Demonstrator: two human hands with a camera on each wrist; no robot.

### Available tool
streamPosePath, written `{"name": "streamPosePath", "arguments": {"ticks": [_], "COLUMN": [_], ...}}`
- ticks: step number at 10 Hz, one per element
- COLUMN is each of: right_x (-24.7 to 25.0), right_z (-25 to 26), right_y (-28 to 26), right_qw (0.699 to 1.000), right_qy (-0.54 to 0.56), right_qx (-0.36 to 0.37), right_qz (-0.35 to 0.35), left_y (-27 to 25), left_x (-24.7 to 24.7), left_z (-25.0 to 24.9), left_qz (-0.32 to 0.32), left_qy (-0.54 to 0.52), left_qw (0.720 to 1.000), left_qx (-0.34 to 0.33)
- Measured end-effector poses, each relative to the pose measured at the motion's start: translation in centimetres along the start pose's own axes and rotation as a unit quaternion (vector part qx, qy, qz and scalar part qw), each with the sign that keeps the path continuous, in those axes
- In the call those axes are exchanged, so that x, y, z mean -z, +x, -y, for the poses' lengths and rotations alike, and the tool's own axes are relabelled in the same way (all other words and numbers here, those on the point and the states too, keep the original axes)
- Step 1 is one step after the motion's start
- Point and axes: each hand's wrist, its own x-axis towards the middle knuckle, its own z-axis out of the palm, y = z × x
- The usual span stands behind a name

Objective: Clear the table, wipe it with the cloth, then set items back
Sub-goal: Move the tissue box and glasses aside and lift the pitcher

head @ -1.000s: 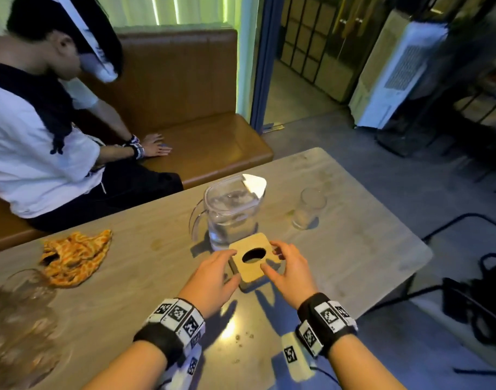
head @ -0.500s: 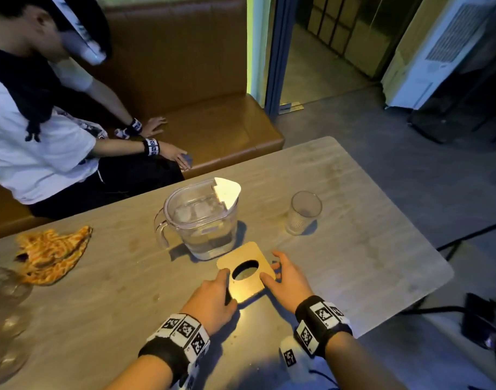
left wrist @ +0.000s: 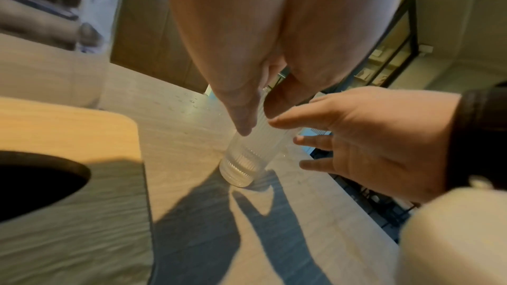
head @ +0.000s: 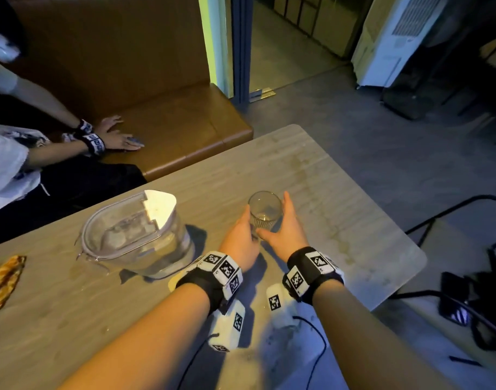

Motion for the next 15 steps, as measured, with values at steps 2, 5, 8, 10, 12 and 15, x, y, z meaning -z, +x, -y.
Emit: {"name": "streamPosePath", "arguments": {"ticks": [2,5,8,10,12,15], "right_x": [-0.9,2.0,-6.3,-18.8,-28.8,-39.5], "right_z": [0.9,7.9,17.9,24.9,30.9,38.0], "right_y": [0.2,-9.7,-25.9,-32.9,-37.0,-31.9], "right_qw": [0.998,0.975,0.941,0.907,0.876,0.844], "right_qy": [-0.012,-0.034,0.016,0.019,0.038,-0.012], "right_qx": [0.015,0.167,0.339,0.405,0.445,0.505], "right_qz": [-0.061,-0.141,-0.003,0.115,0.18,0.178], "left_y": [-0.5,-6.8,-22.5,-32.0,-39.0,-39.8], "left_x": [0.2,4.0,11.4,19.6,27.5,38.9], "left_z": [1.6,3.4,10.7,22.9,31.9,36.9], "left_qz": [0.011,-0.091,0.053,-0.087,-0.219,-0.326], "left_qy": [-0.09,-0.299,-0.623,-0.623,-0.588,-0.475], "left_qw": [0.994,0.948,0.778,0.773,0.774,0.816], "left_qx": [-0.063,-0.061,0.068,0.085,0.085,0.052]}}
